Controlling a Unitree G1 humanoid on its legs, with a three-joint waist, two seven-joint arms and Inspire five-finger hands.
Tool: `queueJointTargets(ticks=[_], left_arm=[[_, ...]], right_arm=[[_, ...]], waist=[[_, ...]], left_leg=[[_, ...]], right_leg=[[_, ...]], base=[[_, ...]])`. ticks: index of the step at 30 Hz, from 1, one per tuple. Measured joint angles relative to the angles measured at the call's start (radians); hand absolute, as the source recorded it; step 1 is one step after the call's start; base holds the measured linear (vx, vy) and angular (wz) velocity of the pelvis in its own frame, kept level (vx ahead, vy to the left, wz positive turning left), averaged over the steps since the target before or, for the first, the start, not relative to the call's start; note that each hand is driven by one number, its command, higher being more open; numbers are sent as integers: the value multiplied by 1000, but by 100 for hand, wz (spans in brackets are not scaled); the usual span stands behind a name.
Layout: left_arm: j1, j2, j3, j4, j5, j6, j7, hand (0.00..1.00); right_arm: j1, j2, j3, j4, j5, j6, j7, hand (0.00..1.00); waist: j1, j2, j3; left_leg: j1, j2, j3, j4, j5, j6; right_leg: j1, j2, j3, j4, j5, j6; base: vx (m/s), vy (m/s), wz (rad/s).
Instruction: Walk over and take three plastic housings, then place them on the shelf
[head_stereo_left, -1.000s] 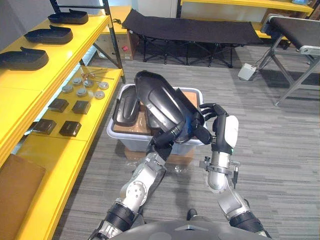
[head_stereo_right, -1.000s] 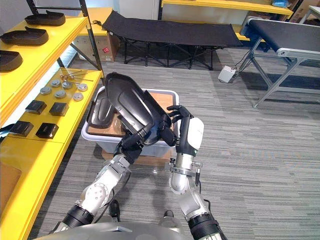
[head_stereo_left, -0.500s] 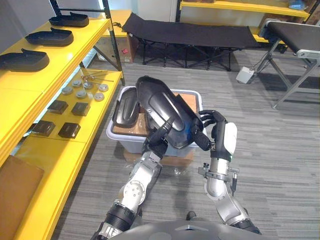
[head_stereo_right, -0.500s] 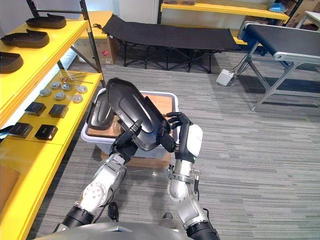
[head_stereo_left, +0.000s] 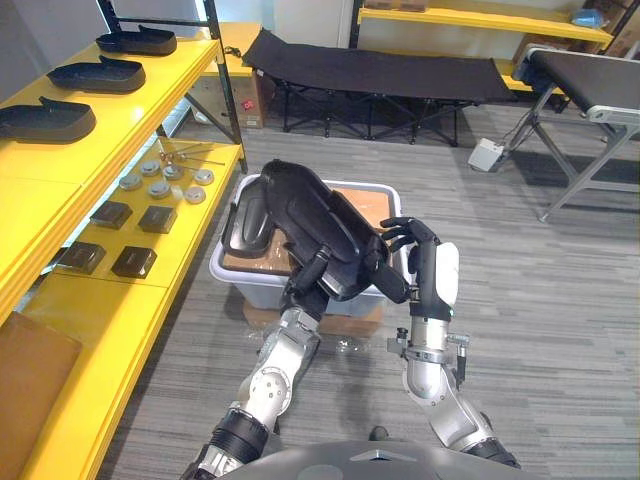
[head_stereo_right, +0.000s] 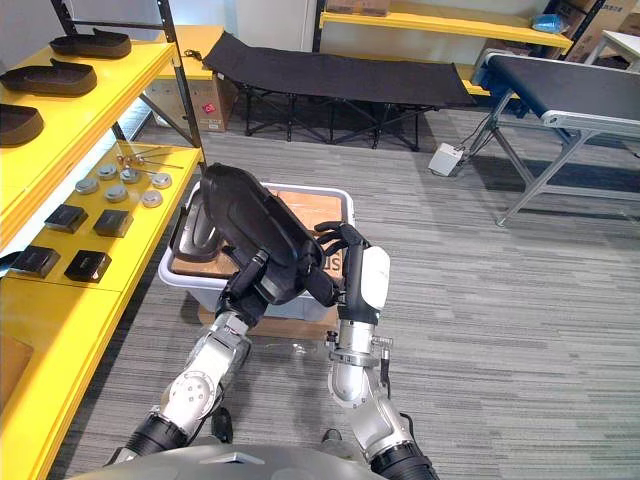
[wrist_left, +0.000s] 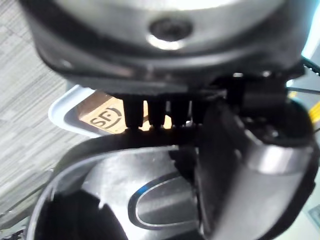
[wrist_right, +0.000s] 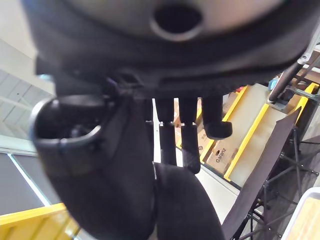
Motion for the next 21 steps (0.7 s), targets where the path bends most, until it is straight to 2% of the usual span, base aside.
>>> queueJointTargets(ticks=[3, 4, 7, 10, 13, 17, 21], left_arm=[[0, -1, -21, -1, 3, -52, 0, 0], [0, -2, -21, -2, 5, -58, 0, 0], [1, -4, -21, -25, 16, -67, 3, 0], [1, -29, -7, -71, 90, -100, 29, 0], [2, -51, 21, -142, 234, -116, 91, 0], [23, -55, 65, -202, 574, -126, 217, 0], [71, -55, 122, -212, 772, -119, 319, 0]], right_arm=[[0, 0, 0, -1, 8, -18, -2, 0], [0, 0, -1, -2, 8, -19, -2, 100], [2, 2, 1, -30, 12, -23, -1, 100], [4, 14, 7, -54, 47, -52, -4, 100], [4, 37, 21, -59, 50, -64, -4, 100], [5, 47, 25, -67, 148, -64, -4, 100], [14, 48, -6, -103, 247, -58, 15, 100]], waist=[[-2, 0, -1], [-2, 1, -1], [-4, 3, -3], [-6, 4, -4], [-6, 9, -11], [-5, 26, -29], [-7, 33, -45]], left_leg=[[1, 0, 3, 0, -1, -1], [1, 0, 4, 0, -1, -1], [2, -5, 5, 0, -1, -1], [3, -4, 5, 0, -1, -1], [3, -5, 5, 0, -1, -2], [4, -5, 4, 0, -1, -2], [6, -4, 4, 0, -1, -2]], right_leg=[[-1, 3, 0, 0, 0, -1], [-1, 7, 0, 1, -1, -1], [-3, 7, 0, 3, -3, -4], [-7, 7, 0, 15, -8, -10], [-7, 7, 0, 16, -9, -11], [-6, 6, -1, 16, -9, -11], [-5, 7, -1, 15, -9, -11]], base=[[0, 0, 0], [0, 0, 0], [0, 0, 0], [0, 0, 0], [0, 0, 0], [0, 0, 0], [0, 0, 0]])
